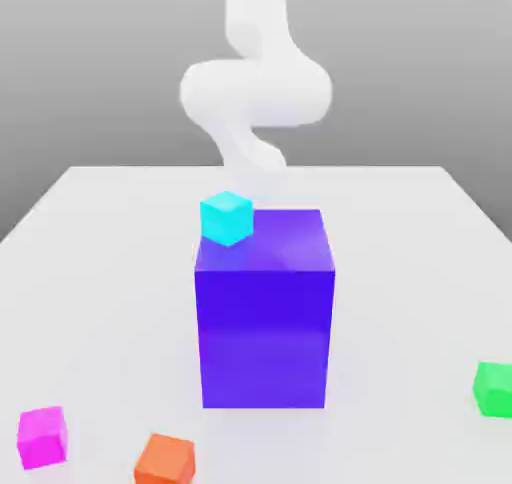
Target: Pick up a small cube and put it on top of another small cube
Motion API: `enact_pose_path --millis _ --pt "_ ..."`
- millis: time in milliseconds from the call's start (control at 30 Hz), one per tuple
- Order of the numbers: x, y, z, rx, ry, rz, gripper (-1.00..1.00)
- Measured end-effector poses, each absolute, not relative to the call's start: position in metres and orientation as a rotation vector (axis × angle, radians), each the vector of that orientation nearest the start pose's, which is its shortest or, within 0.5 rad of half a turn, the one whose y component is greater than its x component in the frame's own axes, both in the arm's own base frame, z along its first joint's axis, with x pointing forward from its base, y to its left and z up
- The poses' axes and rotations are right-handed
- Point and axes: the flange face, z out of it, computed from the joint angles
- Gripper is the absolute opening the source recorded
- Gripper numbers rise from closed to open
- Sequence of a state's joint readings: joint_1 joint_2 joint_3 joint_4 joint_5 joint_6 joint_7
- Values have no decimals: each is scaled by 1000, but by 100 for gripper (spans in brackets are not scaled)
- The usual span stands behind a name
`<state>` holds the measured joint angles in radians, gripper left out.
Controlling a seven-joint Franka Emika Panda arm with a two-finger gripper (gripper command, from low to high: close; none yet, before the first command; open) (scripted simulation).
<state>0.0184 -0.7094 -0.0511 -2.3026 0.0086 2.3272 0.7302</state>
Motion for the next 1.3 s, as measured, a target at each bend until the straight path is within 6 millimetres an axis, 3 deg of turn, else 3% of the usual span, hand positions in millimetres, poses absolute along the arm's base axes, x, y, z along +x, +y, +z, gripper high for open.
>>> enact_pose_path --millis 133,267,400,533,767,967,1100,1133,1300 --pt "427 -51 621 -2589 972 -820 0" --pt "462 -83 558 -2668 942 -696 0" --pt "486 -115 491 -2741 915 -574 0" --pt "498 -148 421 -2811 889 -452 0" --pt "487 -208 299 -2929 849 -233 0" --pt "453 -253 203 -3029 792 -32 0" --pt "448 -259 146 -3044 782 -3 0" --pt "447 -259 134 -3043 782 -2 -100" --pt "447 -259 134 -3042 782 1 -100"
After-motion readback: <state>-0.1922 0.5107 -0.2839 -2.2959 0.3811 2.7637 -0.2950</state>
